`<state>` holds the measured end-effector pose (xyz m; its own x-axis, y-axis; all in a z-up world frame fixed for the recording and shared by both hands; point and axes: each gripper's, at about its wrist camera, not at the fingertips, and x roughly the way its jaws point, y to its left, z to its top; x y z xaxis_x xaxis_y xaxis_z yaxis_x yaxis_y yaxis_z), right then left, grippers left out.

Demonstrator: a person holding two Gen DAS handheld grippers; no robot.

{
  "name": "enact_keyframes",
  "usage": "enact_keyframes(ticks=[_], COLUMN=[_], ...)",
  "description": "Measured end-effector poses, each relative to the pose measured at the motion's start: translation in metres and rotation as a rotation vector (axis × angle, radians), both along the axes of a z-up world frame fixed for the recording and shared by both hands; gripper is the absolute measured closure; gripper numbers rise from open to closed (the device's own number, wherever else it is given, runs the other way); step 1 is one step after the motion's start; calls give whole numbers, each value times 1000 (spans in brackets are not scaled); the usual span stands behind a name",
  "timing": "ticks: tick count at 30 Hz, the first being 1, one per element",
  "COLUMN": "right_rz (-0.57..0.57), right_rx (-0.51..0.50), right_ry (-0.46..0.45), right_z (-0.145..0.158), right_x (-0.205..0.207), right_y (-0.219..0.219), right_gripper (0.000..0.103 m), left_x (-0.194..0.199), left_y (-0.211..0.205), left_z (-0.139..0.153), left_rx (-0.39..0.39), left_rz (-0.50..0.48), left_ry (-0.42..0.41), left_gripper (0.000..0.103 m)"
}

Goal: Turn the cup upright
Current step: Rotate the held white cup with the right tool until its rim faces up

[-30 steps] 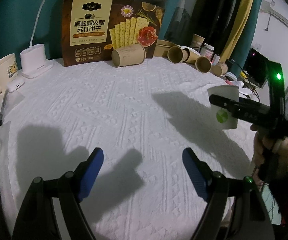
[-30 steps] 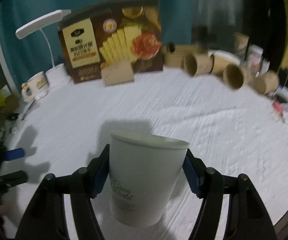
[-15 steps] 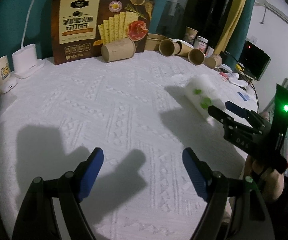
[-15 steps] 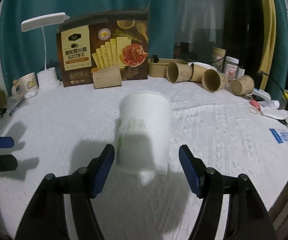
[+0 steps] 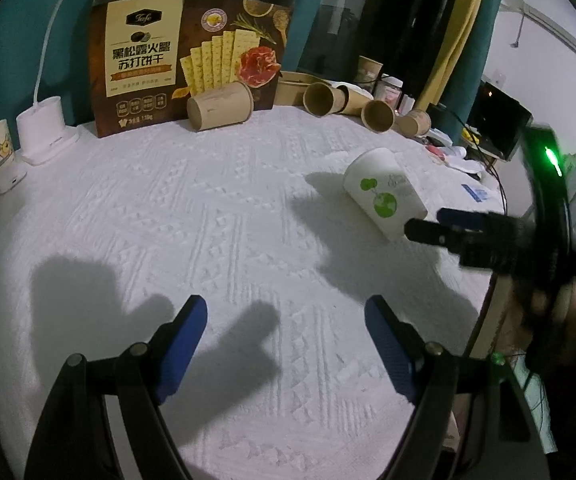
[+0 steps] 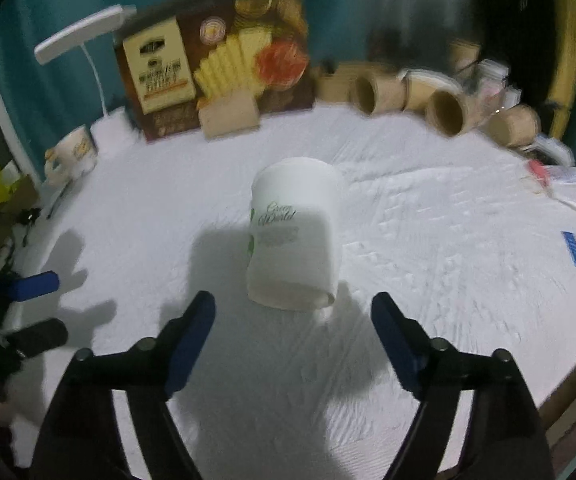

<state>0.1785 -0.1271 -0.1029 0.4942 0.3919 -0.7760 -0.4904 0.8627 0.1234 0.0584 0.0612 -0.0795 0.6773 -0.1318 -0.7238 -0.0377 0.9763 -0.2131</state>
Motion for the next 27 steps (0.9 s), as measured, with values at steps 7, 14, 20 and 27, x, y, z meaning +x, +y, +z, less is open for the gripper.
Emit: enact_keyframes(ticks=[7, 14, 20, 27], right_rz=[189, 227, 177, 50], right_rx=[-5, -32, 20, 6], right_ry=[412, 429, 100, -312], right_z=[-10, -22, 3, -7], right_x=[98, 125, 76, -15], right_y=[35, 53, 35, 10], right_gripper=[22, 44, 46, 46], left_x=[-4, -11, -10, -14], left_y=[13, 33, 30, 8], left_z=[6, 2, 1, 4], left_rx=[-24, -33, -29, -13], left_rz=[25, 72, 52, -3], left_ry=[-31, -19, -21, -36], left_gripper=[22, 22, 22, 22])
